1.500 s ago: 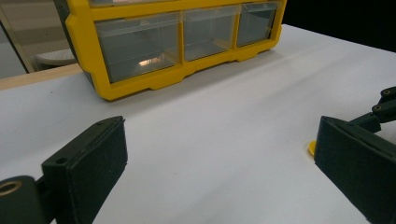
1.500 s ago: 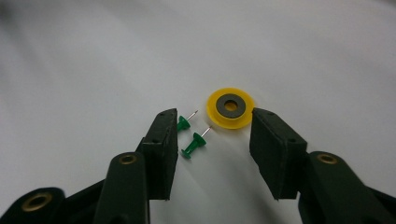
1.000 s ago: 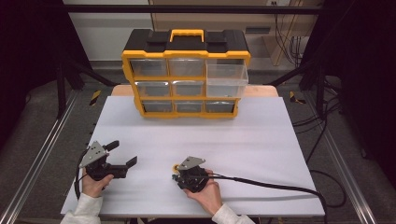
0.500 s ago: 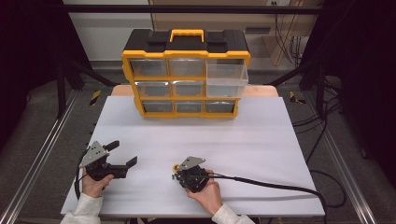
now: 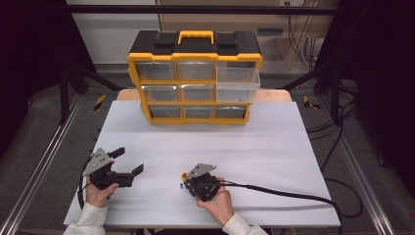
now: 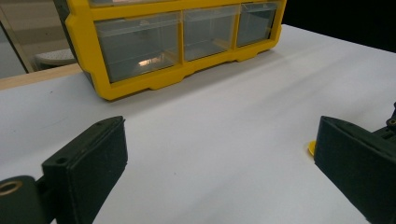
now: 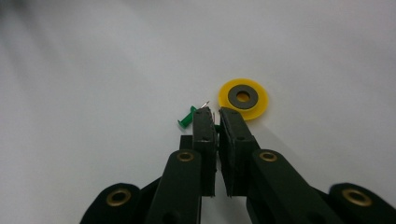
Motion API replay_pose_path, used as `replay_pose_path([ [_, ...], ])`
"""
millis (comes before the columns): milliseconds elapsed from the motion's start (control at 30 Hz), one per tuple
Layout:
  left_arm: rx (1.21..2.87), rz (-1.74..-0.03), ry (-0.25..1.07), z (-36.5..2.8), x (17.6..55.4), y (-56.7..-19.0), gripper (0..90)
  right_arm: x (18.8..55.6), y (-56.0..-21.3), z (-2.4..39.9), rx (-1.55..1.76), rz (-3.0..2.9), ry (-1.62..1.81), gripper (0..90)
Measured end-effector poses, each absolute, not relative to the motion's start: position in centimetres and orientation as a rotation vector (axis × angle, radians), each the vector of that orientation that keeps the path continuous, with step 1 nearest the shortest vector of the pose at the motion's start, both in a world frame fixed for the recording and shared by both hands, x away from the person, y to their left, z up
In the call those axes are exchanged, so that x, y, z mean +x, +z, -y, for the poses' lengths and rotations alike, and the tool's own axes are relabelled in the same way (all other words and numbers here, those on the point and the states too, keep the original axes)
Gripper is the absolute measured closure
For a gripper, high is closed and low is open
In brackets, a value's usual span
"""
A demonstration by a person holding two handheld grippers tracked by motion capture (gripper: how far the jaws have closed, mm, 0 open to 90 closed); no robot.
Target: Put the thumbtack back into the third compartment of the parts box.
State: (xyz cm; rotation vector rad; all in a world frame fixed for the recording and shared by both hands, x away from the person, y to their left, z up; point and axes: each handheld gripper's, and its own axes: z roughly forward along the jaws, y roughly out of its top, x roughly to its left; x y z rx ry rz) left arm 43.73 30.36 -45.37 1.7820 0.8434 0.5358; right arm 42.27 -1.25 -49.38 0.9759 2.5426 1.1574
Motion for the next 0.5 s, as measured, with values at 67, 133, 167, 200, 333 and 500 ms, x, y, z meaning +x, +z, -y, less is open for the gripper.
replay_pose_path([
  [67, 1.781, -0.844, 0.537, -30.3, 43.7, -45.4, 2.7, 42.2, -49.1, 1.4, 0.976, -2.541, 1.169, 85.9],
  [133, 1.782, -0.844, 0.536, -30.3, 43.7, -45.4, 2.7, 42.3, -48.7, 1.6, 0.978, -2.535, 1.182, 85.9],
  [167, 1.782, -0.845, 0.537, -30.3, 43.7, -45.4, 2.7, 42.3, -48.6, 1.7, 0.978, -2.531, 1.188, 85.9],
  [200, 1.782, -0.845, 0.536, -30.3, 43.7, -45.4, 2.7, 42.3, -48.4, 1.8, 0.983, -2.527, 1.197, 85.9],
  [333, 1.782, -0.847, 0.536, -30.3, 43.7, -45.4, 2.7, 42.4, -47.6, 2.3, 0.983, -2.512, 1.226, 85.9],
  [500, 1.780, -0.848, 0.533, -30.3, 43.7, -45.4, 2.7, 42.5, -46.4, 3.1, 0.988, -2.482, 1.267, 85.9],
])
